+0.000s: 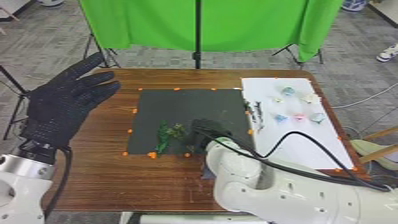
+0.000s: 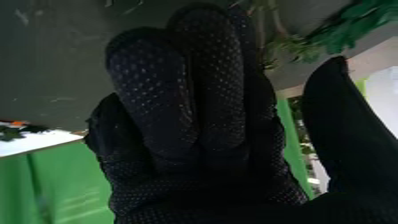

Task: Arrange flowers

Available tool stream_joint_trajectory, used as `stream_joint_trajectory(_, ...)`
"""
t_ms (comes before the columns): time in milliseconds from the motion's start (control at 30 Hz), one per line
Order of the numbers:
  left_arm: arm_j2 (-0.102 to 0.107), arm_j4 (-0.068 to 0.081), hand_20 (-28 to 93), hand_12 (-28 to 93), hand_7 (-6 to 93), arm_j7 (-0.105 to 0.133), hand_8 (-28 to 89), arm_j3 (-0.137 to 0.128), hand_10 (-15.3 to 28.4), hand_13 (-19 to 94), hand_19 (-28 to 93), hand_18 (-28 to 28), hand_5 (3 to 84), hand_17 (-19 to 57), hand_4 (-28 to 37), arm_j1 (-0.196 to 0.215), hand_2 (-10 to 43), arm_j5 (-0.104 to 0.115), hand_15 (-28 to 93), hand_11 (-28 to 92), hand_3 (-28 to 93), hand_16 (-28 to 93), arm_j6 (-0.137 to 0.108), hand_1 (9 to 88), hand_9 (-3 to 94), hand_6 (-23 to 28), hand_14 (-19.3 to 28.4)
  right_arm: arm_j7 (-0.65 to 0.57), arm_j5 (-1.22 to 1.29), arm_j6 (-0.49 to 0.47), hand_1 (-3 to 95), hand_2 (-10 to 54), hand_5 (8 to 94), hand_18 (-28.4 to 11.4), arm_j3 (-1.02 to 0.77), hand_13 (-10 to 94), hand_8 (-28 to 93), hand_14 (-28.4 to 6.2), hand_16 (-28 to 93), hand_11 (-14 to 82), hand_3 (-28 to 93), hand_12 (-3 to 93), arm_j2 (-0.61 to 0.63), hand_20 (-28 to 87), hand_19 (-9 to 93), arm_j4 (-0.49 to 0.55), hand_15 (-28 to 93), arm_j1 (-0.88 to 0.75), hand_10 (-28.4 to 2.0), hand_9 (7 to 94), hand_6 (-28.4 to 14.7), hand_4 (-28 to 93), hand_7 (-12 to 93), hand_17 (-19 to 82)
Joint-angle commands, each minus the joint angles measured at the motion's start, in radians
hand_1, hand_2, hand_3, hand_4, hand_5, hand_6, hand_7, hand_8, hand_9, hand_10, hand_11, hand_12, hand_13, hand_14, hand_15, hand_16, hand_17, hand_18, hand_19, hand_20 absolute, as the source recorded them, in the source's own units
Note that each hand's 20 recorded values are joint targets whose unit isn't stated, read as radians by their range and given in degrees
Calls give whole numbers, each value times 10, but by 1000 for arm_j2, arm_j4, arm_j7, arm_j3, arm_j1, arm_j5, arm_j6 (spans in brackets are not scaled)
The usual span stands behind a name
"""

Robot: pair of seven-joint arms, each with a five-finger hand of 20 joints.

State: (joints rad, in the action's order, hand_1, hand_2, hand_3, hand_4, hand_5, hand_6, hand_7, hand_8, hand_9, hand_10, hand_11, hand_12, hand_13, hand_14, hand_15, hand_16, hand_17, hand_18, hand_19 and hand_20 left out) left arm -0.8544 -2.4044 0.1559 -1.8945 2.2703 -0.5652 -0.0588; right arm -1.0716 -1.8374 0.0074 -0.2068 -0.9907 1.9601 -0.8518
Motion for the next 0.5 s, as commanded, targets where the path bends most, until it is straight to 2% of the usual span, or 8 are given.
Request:
stream_joint_trajectory(33, 0, 3, 11, 106, 168, 4, -111, 5, 208, 227, 566, 284, 324, -111, -244, 9, 72, 2, 439, 250, 767, -72, -13, 231, 303, 78, 280, 27, 23, -2, 262, 83, 878, -253, 5, 843, -117, -125, 183, 333, 684, 186, -26, 364, 932, 1, 594, 6, -132, 937, -20, -215, 134, 482)
stream_joint_trajectory(167, 3, 8, 10, 107, 167, 4, -110, 11, 207, 228, 566, 284, 323, -111, -245, 0, 72, 3, 439, 249, 767, -72, -14, 232, 303, 78, 280, 27, 28, 6, 263, 86, 873, -253, 1, 842, -119, -125, 185, 329, 685, 186, -35, 365, 932, -8, 594, 9, -132, 937, -20, -216, 130, 480)
stream_joint_trajectory(300, 7, 5, 10, 107, 166, 7, -110, 9, 207, 228, 565, 284, 323, -112, -245, 6, 72, 4, 439, 249, 768, -73, -15, 232, 302, 78, 280, 23, 31, 18, 261, 86, 869, -253, 2, 841, -120, -125, 184, 327, 687, 188, -28, 363, 932, -1, 594, 14, -132, 937, -19, -216, 128, 479)
stream_joint_trajectory(367, 3, 7, 10, 107, 167, 8, -110, 11, 207, 227, 565, 284, 323, -112, -245, 6, 72, 4, 440, 248, 768, -73, -16, 232, 302, 78, 280, 28, 22, 32, 261, 86, 867, -253, 15, 840, -121, -125, 184, 326, 688, 188, -22, 363, 932, 4, 594, 23, -133, 937, -20, -216, 127, 479)
stream_joint_trajectory(433, 2, 5, 10, 107, 166, 1, -110, 11, 208, 227, 565, 284, 324, -112, -246, 7, 72, 5, 439, 250, 768, -73, -21, 232, 303, 78, 280, 14, 4, 24, 261, 87, 865, -253, 16, 840, -121, -125, 184, 323, 688, 189, -26, 363, 932, 5, 594, 23, -133, 937, -20, -216, 126, 479)
stream_joint_trajectory(500, -6, 5, 11, 107, 167, -10, -110, 7, 207, 227, 565, 284, 324, -112, -246, 6, 72, 4, 439, 250, 769, -73, -9, 232, 302, 79, 280, 0, -46, 34, 260, 87, 875, -254, 33, 843, -120, -125, 183, 330, 689, 190, -15, 363, 932, 10, 593, 30, -131, 937, -21, -216, 131, 480)
